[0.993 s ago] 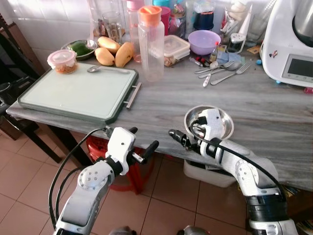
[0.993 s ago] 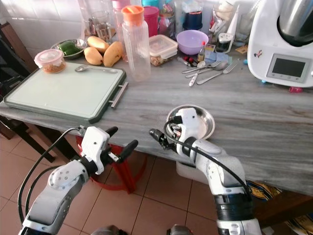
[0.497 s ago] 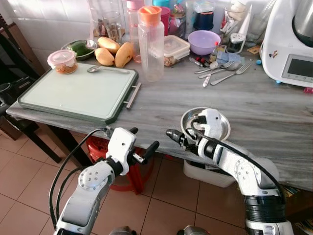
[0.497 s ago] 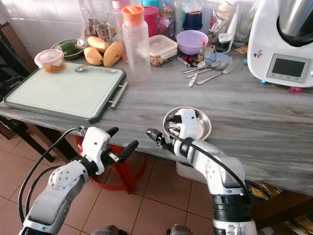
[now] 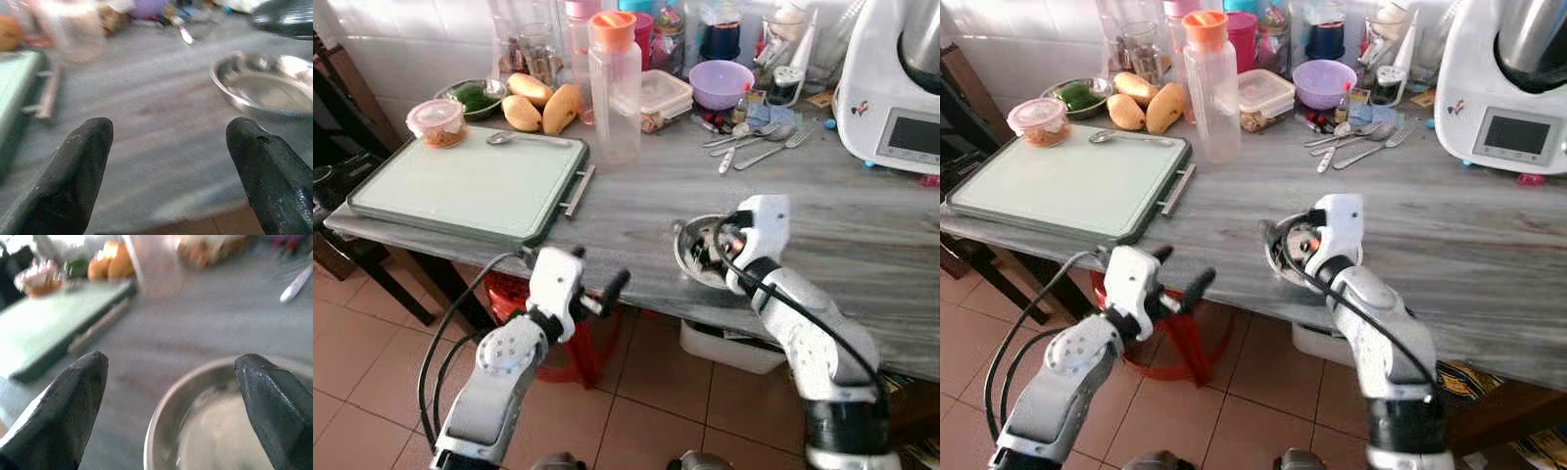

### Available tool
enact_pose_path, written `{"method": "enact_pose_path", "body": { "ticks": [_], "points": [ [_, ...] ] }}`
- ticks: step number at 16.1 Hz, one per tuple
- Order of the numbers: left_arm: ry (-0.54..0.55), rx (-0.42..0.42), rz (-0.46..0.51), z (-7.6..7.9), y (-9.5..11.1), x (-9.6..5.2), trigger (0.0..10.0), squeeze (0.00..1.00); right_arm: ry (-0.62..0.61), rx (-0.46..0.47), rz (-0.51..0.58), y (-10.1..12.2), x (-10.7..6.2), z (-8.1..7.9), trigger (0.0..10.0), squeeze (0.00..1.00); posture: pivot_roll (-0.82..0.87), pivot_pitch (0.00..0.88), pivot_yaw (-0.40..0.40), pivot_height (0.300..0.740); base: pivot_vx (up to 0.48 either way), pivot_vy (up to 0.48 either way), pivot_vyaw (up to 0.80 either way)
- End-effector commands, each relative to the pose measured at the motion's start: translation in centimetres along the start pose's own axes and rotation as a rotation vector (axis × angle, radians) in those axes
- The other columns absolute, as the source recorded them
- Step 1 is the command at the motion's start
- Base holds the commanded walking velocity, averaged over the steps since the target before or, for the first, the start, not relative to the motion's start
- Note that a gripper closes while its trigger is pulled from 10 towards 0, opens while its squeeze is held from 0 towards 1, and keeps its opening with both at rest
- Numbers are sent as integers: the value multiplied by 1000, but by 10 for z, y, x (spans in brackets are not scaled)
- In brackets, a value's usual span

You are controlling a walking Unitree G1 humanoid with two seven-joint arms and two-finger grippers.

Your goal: Setting the table

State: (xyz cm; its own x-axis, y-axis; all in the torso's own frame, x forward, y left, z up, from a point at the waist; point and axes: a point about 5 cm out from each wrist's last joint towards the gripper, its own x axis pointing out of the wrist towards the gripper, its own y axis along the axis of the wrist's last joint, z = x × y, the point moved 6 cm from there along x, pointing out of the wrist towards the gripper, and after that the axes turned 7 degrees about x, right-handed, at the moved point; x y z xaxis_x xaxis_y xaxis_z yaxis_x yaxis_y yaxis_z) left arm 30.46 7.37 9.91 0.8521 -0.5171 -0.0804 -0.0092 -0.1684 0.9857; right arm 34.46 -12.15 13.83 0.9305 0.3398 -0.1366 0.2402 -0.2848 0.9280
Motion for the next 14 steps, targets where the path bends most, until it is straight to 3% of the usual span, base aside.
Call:
{"method": "enact_pose_path", "body": {
  "ticks": [1, 4, 5, 7, 9, 10, 11, 14],
  "points": [
    [72, 11, -3, -14, -3, -2, 10000, 0, -13, -51, 119, 17, -7, -2, 10000, 0, -45, 0, 39, 740, 0, 0, 0],
    [146, -39, -19, -24, -9, -2, 10000, 0, -122, -164, 221, 23, -17, 11, 10000, 0, -52, 0, 39, 740, -135, 0, 0],
    [168, -69, -13, -28, -10, 0, 10000, 0, -182, -285, 274, 25, -25, 17, 10000, 0, -49, 0, 29, 740, -304, 0, 0],
    [200, -101, 3, -33, -8, 9, 10000, 0, -234, -330, 317, 25, -28, 21, 10000, 0, -41, 0, 21, 740, -304, 0, 0],
    [247, -105, 36, -45, 1, 16, 10000, 0, -209, -312, 350, 19, -30, 16, 10000, 0, -40, 0, 21, 740, -311, 0, 0],
    [267, -98, 39, -49, 1, 17, 10000, 0, -242, -302, 349, 14, -31, 21, 10000, 0, -39, 0, 19, 740, -315, 0, 0],
    [307, -96, 52, -58, 5, 14, 10000, 0, -279, -244, 349, 9, -32, 27, 10000, 0, -30, 0, 15, 740, -319, 0, 0],
    [326, -84, 53, -62, 2, 8, 10000, 0, -258, -253, 345, 3, -32, 24, 10000, 0, -17, 0, 10, 740, -321, 0, 0]
  ]
}}
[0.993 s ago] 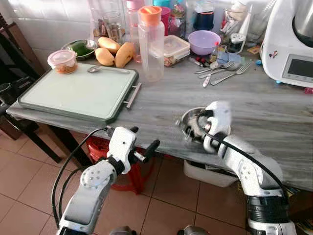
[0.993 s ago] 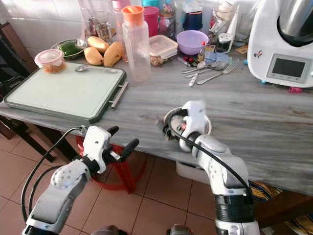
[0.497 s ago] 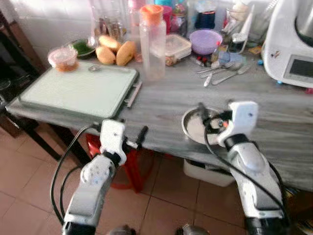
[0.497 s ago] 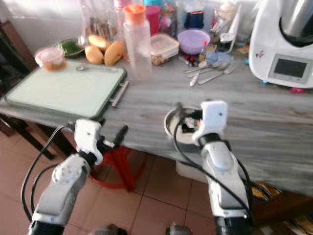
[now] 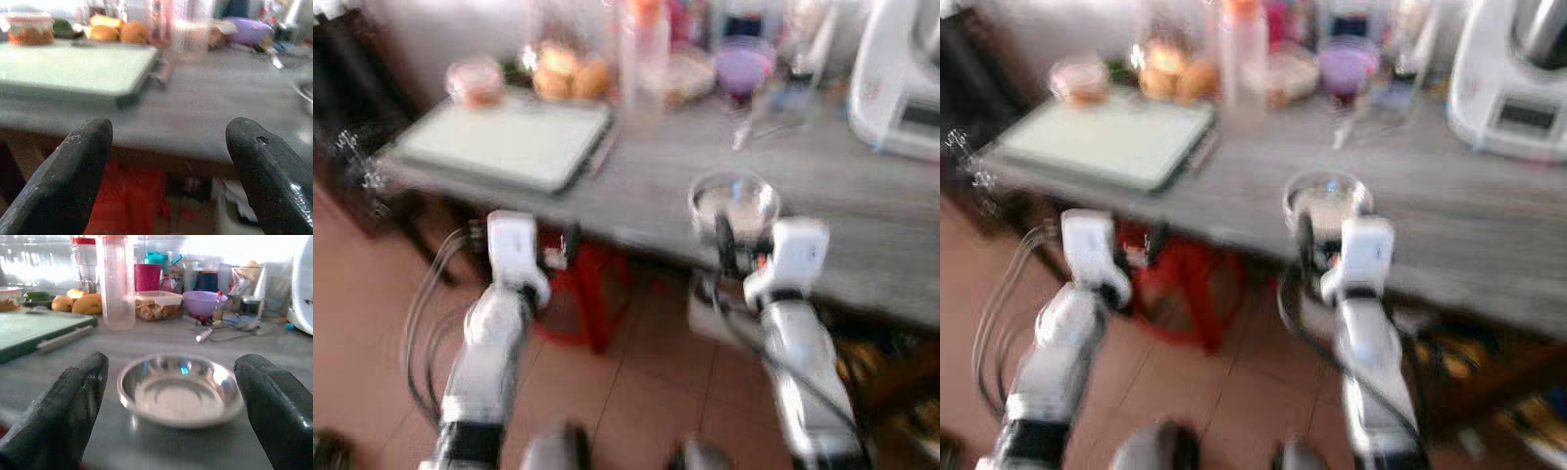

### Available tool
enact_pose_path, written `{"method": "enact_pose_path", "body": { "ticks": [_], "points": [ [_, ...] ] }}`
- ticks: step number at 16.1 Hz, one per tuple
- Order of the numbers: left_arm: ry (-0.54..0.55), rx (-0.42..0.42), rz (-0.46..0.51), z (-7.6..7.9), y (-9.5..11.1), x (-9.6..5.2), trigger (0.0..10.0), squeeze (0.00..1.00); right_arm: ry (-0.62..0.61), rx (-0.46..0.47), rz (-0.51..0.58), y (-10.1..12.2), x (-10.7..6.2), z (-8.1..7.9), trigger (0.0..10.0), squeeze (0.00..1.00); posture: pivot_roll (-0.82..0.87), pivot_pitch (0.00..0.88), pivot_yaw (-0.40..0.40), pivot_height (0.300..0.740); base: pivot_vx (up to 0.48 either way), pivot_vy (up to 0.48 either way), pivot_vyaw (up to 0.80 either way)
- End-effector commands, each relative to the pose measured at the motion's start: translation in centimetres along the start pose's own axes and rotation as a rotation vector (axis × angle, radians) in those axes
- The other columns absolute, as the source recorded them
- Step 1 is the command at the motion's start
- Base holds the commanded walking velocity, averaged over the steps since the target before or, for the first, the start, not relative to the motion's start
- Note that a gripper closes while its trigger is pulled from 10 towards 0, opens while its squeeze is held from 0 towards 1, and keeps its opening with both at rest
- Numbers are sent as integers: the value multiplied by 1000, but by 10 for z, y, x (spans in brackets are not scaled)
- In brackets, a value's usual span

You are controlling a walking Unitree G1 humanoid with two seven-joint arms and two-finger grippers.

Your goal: Setting the table

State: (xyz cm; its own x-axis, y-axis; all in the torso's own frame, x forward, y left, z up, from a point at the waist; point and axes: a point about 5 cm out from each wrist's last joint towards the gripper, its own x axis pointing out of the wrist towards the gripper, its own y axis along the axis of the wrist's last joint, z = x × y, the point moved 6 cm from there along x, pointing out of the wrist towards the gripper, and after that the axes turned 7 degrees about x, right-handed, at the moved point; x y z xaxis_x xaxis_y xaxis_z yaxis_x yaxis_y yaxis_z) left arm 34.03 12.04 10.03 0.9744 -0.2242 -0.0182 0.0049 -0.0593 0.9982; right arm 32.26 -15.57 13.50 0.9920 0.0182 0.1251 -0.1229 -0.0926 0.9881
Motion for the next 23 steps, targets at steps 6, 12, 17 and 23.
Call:
{"method": "enact_pose_path", "body": {
  "ticks": [6, 12, 17, 23],
  "points": [
    [83, 39, 100, -18, 32, 0, 10000, 0, -159, -1, -8, -1, 3, 42, 10000, 0, -32, 0, 41, 740, -97, 0, 0],
    [54, 59, 51, -19, 15, -11, 10000, 0, -285, -118, -40, -16, -11, 56, 10000, 0, -39, 0, 23, 740, 0, 0, 0],
    [86, -19, -13, -19, 5, -10, 10000, 0, -221, -43, -107, -29, -19, 44, 10000, 0, -49, 0, 13, 740, 0, 0, 0],
    [49, -24, -29, -8, 3, -11, 10000, 0, -206, -17, -127, -28, -17, 45, 10000, 0, -52, 0, 12, 740, -272, 0, -698]
  ]
}}
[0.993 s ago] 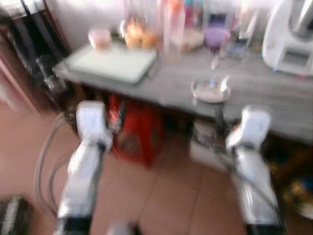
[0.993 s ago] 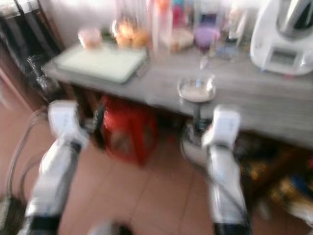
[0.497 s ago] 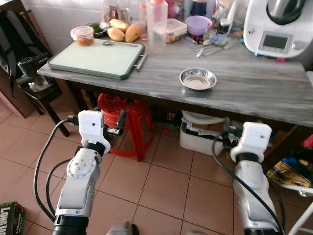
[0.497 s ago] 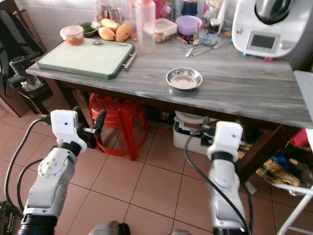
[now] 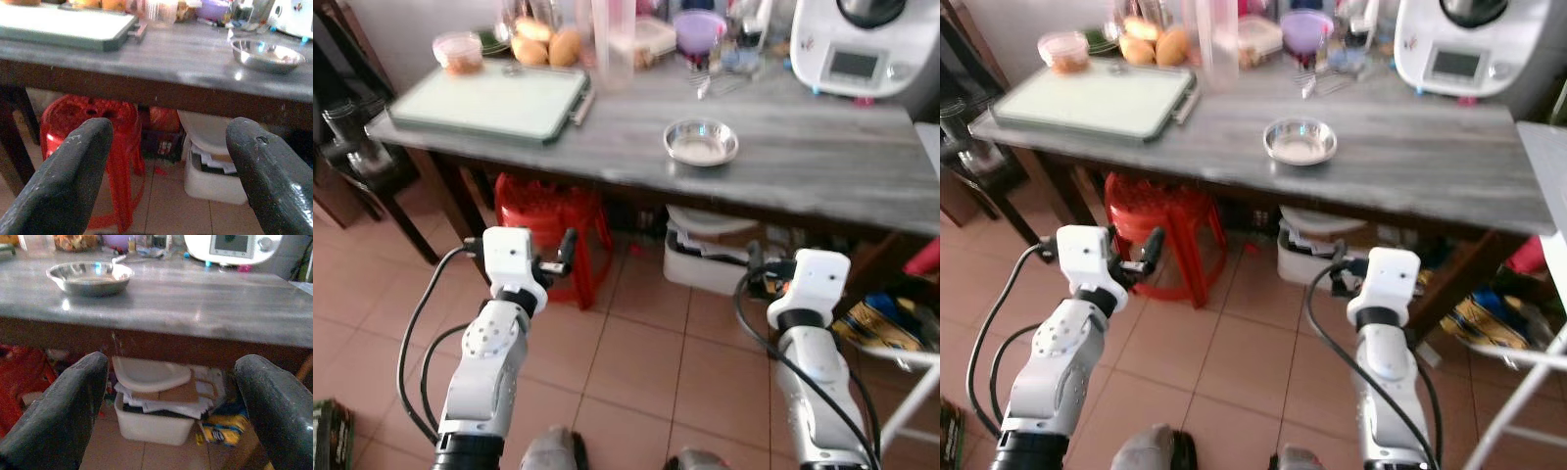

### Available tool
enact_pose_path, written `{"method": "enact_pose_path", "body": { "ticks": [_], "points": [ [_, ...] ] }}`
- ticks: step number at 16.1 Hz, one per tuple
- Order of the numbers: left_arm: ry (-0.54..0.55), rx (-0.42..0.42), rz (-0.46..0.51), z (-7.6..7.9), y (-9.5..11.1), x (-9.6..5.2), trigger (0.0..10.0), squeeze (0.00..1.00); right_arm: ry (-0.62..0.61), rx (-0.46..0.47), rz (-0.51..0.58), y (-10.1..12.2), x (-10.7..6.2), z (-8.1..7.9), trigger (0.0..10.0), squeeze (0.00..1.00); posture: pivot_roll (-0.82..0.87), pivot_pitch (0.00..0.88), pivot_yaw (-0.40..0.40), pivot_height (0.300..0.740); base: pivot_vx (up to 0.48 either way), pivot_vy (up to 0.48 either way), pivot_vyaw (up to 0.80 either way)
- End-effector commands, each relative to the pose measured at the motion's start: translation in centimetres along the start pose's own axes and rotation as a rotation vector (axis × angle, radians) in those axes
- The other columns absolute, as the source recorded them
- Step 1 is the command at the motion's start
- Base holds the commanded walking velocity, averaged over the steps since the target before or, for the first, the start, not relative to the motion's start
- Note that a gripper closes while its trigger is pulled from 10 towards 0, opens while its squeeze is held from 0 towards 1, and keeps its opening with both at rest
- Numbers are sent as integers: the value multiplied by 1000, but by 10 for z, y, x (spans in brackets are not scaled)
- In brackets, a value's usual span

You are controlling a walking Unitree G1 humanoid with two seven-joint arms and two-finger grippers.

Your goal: Setting the table

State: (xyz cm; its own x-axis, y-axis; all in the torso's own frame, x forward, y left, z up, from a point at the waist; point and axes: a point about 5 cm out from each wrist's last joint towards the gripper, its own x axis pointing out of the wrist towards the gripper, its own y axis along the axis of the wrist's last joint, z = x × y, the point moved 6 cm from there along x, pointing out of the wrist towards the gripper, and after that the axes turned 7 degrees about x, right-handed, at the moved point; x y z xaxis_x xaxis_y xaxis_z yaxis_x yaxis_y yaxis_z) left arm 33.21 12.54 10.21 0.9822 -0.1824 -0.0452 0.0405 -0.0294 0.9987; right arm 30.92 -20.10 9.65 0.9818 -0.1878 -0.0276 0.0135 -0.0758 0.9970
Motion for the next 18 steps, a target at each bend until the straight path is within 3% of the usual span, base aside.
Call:
{"method": "enact_pose_path", "body": {
  "ticks": [1, 6, 12, 18],
  "points": [
    [7, 16, -3, -5, 2, -2, 10000, 0, 20, 12, 8, 5, 1, -4, 10000, 0, -52, 0, 12, 740, -304, 0, 0],
    [-5, 28, -8, -2, 1, -2, 10000, 0, 49, 20, -3, 4, 1, -10, 10000, 0, -44, 0, 8, 740, -300, 0, 0],
    [-90, 32, 53, 13, 12, -1, 10000, 0, 59, 22, 1, 6, 5, -13, 10000, 0, -52, 0, 12, 740, 0, 0, 0],
    [-115, 17, 48, 19, 11, 3, 10000, 0, 140, 22, 19, 10, 5, -26, 10000, 0, -53, 0, 15, 740, 0, -359, 0]
  ]
}}
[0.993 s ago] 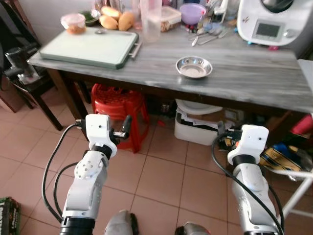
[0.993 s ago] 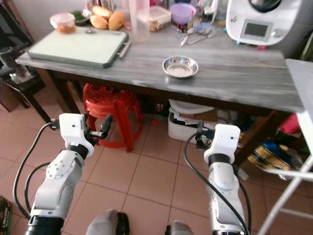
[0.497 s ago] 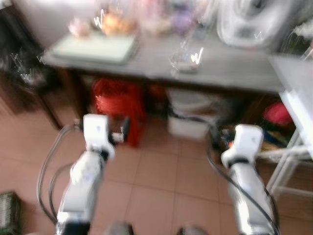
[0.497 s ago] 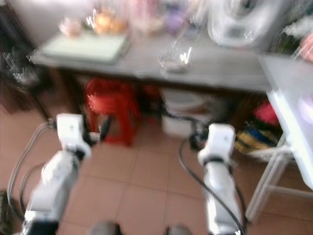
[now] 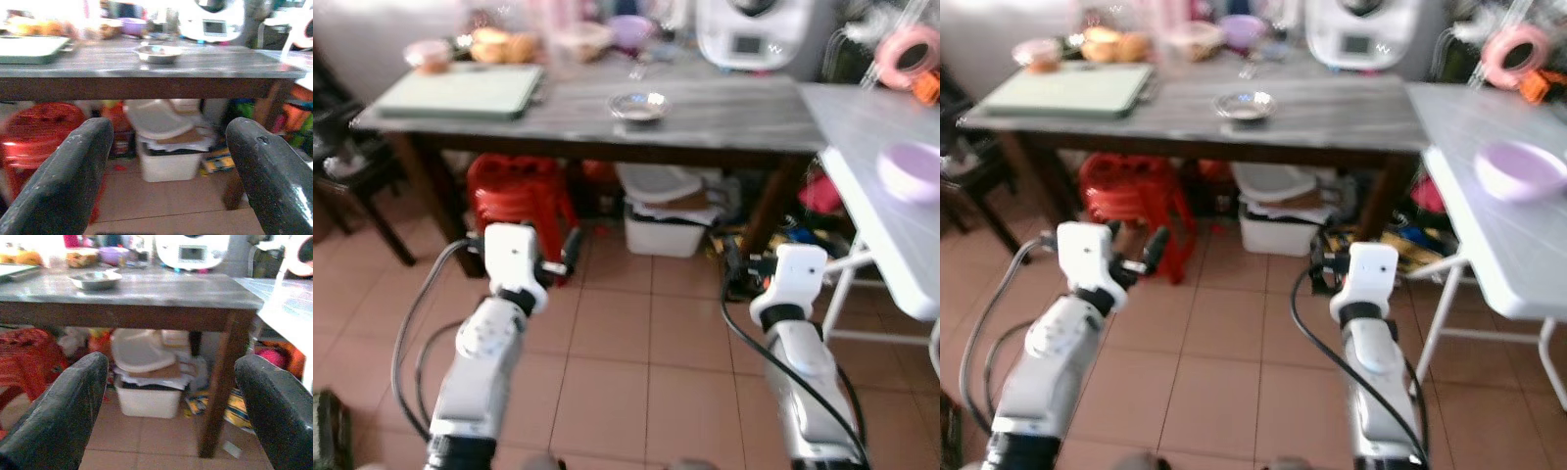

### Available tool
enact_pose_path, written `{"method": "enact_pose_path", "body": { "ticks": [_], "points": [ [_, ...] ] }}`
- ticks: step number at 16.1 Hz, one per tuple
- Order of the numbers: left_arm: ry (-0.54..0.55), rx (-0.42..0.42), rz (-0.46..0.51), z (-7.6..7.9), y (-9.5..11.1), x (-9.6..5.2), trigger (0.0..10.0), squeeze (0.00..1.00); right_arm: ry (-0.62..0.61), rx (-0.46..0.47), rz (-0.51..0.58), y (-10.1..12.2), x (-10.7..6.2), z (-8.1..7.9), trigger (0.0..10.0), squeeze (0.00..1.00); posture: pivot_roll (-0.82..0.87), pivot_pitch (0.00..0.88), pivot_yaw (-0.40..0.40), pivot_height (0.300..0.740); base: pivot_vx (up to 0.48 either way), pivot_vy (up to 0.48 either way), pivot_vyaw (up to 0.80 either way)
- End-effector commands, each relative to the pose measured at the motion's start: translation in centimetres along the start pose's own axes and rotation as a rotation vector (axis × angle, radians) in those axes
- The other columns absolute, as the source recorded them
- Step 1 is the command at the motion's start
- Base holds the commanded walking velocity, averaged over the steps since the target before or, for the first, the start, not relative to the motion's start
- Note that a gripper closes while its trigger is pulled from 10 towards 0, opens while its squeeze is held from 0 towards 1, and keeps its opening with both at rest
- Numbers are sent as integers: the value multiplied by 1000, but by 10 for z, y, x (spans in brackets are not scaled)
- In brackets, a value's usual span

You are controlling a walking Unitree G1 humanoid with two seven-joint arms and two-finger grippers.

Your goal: Setting the table

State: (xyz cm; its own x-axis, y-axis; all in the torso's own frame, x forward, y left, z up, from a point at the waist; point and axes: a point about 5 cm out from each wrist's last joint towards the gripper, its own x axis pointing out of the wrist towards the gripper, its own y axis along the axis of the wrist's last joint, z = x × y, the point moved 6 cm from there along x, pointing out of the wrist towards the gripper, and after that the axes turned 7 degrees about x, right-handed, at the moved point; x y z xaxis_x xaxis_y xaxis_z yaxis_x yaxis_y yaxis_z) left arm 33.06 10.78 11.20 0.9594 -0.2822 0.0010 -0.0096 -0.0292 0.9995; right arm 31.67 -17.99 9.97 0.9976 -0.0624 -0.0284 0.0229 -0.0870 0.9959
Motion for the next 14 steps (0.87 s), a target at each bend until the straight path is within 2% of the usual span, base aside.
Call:
{"method": "enact_pose_path", "body": {
  "ticks": [1, 3, 7, 9, 11, 12, 14],
  "points": [
    [-14, 6, -1, 1, 1, 2, 10000, 0, 23, -18, 35, 11, 3, -5, 10000, 0, -52, 0, 15, 740, 0, -352, 0],
    [-11, 5, 3, 2, 1, 1, 10000, 0, 10, -4, 21, 7, 3, -3, 10000, 0, -47, 0, 9, 740, 0, -358, 0],
    [-14, 4, 2, 3, 1, 2, 10000, 0, 60, -33, 46, 13, 4, -12, 10000, 0, -52, 0, 14, 740, 0, -425, 0],
    [-26, 7, 6, 5, 2, 4, 10000, 0, 102, 6, 31, 10, 1, -17, 10000, 0, -56, 0, 20, 740, 0, -444, 0],
    [-31, 7, 7, 6, 3, 6, 10000, 0, 122, -17, 23, 7, -2, -22, 10000, 0, -59, 0, 20, 740, 0, -442, 0],
    [-32, 7, 6, 6, 2, 7, 10000, 0, 145, 18, 15, 6, -2, -27, 10000, 0, -58, 0, 16, 740, 0, -442, 0],
    [-31, 7, 3, 6, 1, 6, 10000, 0, 162, 4, 10, 5, -2, -31, 10000, 0, -54, 0, 13, 740, 0, -441, 0]
  ]
}}
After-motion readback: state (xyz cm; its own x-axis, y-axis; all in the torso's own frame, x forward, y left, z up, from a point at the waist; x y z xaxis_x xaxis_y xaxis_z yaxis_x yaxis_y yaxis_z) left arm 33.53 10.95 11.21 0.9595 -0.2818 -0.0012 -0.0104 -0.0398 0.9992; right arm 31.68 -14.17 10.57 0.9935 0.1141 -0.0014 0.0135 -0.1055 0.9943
